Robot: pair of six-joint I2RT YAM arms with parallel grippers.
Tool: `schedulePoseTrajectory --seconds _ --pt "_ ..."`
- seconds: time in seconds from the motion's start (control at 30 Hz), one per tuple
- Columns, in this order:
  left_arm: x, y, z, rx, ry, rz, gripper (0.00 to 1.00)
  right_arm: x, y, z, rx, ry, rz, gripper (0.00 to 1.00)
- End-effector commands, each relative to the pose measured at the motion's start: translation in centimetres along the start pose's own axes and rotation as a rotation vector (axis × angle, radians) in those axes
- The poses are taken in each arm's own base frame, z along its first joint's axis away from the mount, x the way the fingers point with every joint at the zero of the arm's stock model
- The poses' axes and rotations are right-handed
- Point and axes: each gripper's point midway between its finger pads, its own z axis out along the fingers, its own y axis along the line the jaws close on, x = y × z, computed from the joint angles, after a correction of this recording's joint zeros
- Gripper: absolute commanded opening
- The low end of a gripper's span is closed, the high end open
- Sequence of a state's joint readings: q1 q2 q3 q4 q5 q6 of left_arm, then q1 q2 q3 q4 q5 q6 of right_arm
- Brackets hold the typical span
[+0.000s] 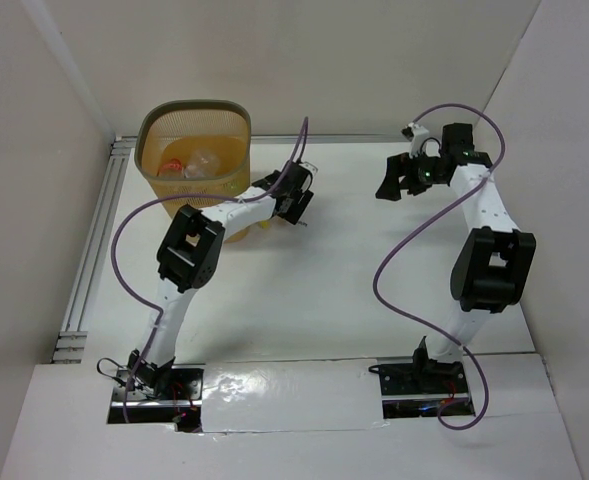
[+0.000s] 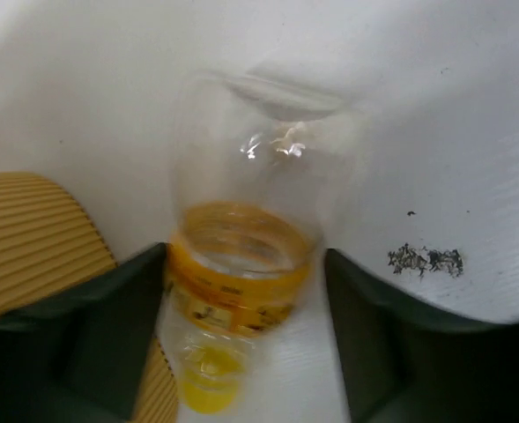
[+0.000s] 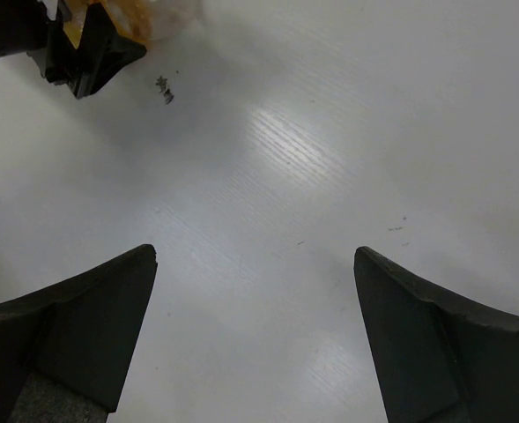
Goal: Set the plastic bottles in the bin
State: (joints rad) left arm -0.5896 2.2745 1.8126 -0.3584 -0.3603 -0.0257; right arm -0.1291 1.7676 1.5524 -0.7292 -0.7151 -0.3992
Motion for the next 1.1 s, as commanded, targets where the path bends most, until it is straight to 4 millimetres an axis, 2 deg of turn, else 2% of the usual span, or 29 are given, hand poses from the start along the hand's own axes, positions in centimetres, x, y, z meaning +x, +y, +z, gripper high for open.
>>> schedulePoseTrajectory --seconds 0.0,0.07,0.1,0.13,0.17,0.23,0.27,0.3,0.33,0.37,0.4,0.43,0.47,0.5,0.53,0.6,0.63,0.67,0.7,0.73,0.8,0.83,0.87,0.9,0.97,1.0,1.07 --pt "1.0 -1.3 1.1 0.039 0.016 0.015 0.73 -0.5 1.5 -1.8 0.000 -0.034 -0.034 1.00" --pt "0.3 -1.3 0.3 0.049 -0.006 -0.001 0.58 -0.3 1.8 -1.8 -0.008 -0.040 -0.027 1.00" --pt "-0.1 -1.5 -0.1 0.067 -0.017 -0.005 0.43 0.0 2.0 -1.9 -0.007 -0.042 -0.029 1.00" --pt "-0.1 -1.6 -0.3 0.078 -0.018 -0.005 0.38 0.1 2.2 -2.1 -0.007 -0.043 -0.030 0.99" --pt "-0.9 -1.7 -0.8 0.091 -0.040 -0.023 0.33 0.4 2.5 -1.8 -0.016 -0.034 -0.029 0.99" --pt "-3.4 -1.9 -3.3 0.121 -0.109 -0.043 0.25 1.0 2.3 -1.9 0.009 -0.026 -0.039 0.97" --pt "-5.4 -2.1 -5.5 0.152 -0.170 -0.051 0.23 1.8 2.5 -1.6 0.012 -0.006 -0.054 0.95" --pt "-6.3 -2.3 -5.8 0.168 -0.196 -0.057 0.23 2.4 2.8 -1.2 0.008 0.012 -0.063 0.94" --pt "-8.5 -2.2 -8.4 0.190 -0.260 -0.064 0.23 2.6 2.9 -1.1 0.019 0.016 -0.083 0.92" --pt "-9.7 -2.0 -9.8 0.206 -0.294 -0.082 0.22 3.1 2.9 -0.7 0.024 0.027 -0.098 0.88" --pt "-11.7 -1.9 -11.7 0.239 -0.355 -0.104 0.22 3.5 3.5 -0.4 0.018 0.042 -0.136 0.85" --pt "-12.9 -1.6 -13.3 0.255 -0.393 -0.119 0.22 4.6 3.7 -0.1 0.026 0.070 -0.149 0.81" --pt "-14.9 -0.8 -16.1 0.267 -0.464 -0.132 0.22 5.0 3.8 0.2 0.027 0.079 -0.165 0.77" --pt "-16.3 -0.8 -18.1 0.303 -0.509 -0.148 0.21 5.4 4.5 0.7 0.009 0.092 -0.183 0.72" --pt "-17.0 0.0 -19.4 0.310 -0.538 -0.166 0.21 5.7 4.5 0.8 0.005 0.099 -0.189 0.59" --pt "-19.1 1.5 -23.3 0.327 -0.627 -0.196 0.19 6.2 4.8 1.1 -0.006 0.109 -0.190 0.44" --pt "-19.7 1.9 -24.8 0.338 -0.656 -0.208 0.19 6.6 4.7 1.1 0.000 0.121 -0.185 0.31" --pt "-20.2 2.8 -25.9 0.330 -0.686 -0.218 0.18 6.6 4.7 1.1 0.000 0.121 -0.184 0.28" --pt "-20.4 3.1 -26.9 0.333 -0.702 -0.233 0.18 6.6 4.7 1.1 0.000 0.121 -0.184 0.28" --pt "-21.0 4.2 -28.9 0.338 -0.746 -0.249 0.18 7.1 4.5 1.2 0.007 0.134 -0.188 0.28" --pt "-21.6 5.7 -31.1 0.329 -0.797 -0.275 0.18 7.6 4.1 1.1 0.016 0.151 -0.171 0.26" --pt "-21.4 6.6 -31.3 0.318 -0.809 -0.293 0.18 7.7 3.8 1.0 0.023 0.149 -0.165 0.26" --pt "-21.3 8.3 -32.9 0.289 -0.843 -0.311 0.18 8.0 3.6 1.2 0.019 0.159 -0.158 0.26" --pt "-21.1 9.3 -33.3 0.267 -0.855 -0.323 0.18 8.0 3.5 1.2 0.027 0.162 -0.158 0.26" --pt "-20.1 11.2 -32.9 0.210 -0.841 -0.349 0.18 8.0 3.5 1.2 0.027 0.162 -0.158 0.26" --pt "-19.6 13.5 -33.2 0.169 -0.850 -0.369 0.18 8.0 3.5 1.2 0.027 0.162 -0.158 0.26" --pt "-18.1 15.4 -32.1 0.125 -0.813 -0.412 0.20 7.6 3.4 1.1 0.030 0.156 -0.164 0.26"
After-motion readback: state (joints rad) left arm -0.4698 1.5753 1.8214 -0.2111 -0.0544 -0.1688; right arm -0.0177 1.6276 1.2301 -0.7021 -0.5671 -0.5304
